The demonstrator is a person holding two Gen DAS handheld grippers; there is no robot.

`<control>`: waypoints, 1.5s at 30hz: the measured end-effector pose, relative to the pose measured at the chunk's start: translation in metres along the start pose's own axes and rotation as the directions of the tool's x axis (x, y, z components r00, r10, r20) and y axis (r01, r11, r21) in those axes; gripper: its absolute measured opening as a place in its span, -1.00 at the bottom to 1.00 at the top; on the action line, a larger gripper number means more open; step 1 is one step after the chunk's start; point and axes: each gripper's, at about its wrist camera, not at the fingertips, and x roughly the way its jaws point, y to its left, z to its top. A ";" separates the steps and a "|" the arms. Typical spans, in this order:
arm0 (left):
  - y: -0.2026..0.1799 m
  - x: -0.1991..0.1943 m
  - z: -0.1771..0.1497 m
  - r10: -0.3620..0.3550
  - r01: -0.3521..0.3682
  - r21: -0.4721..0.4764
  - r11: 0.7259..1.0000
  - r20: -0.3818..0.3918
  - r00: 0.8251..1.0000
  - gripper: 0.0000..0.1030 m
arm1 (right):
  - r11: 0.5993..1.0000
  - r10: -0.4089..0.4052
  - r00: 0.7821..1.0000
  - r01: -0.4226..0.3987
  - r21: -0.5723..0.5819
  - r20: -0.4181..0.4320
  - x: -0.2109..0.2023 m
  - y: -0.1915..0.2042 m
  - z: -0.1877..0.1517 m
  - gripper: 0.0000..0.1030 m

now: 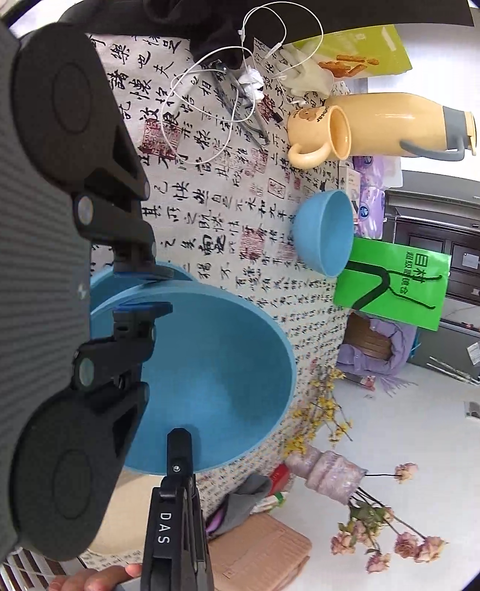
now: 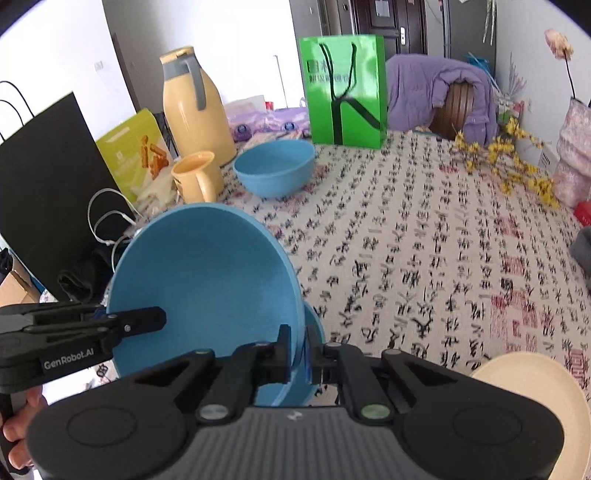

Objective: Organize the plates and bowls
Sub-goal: 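Lift the blue bowl with the left gripper and carry it over the placed bowl, then lower the held bowl into the other blue bowl and open the left gripper, then withdraw the left gripper from the two nested blue bowls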

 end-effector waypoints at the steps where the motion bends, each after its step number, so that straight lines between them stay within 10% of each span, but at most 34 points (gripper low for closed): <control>1: 0.001 0.002 -0.001 0.001 -0.001 -0.005 1.000 -0.009 1.000 -0.77 | 1.000 0.002 1.000 -0.002 0.003 -0.011 0.004 -0.001 -0.002 -0.87; 23: 0.008 0.006 -0.001 -0.009 0.009 -0.003 1.000 -0.014 1.000 -0.64 | 0.999 0.021 0.999 -0.022 -0.034 -0.048 0.019 -0.006 -0.006 -0.51; 30: 0.011 -0.028 -0.018 0.005 -0.009 0.034 0.999 0.129 0.992 -0.17 | 0.994 0.012 0.995 -0.001 -0.106 0.098 -0.015 -0.008 -0.026 -0.48; 40: -0.005 -0.075 -0.113 0.087 -0.123 0.071 0.990 0.384 0.919 0.85 | 0.961 -0.020 0.902 0.136 -0.241 0.431 -0.078 0.017 -0.133 0.31; 45: -0.006 -0.090 -0.165 0.184 -0.212 0.016 0.977 0.435 0.882 1.00 | 0.953 -0.043 0.850 0.192 -0.233 0.524 -0.084 0.033 -0.200 0.57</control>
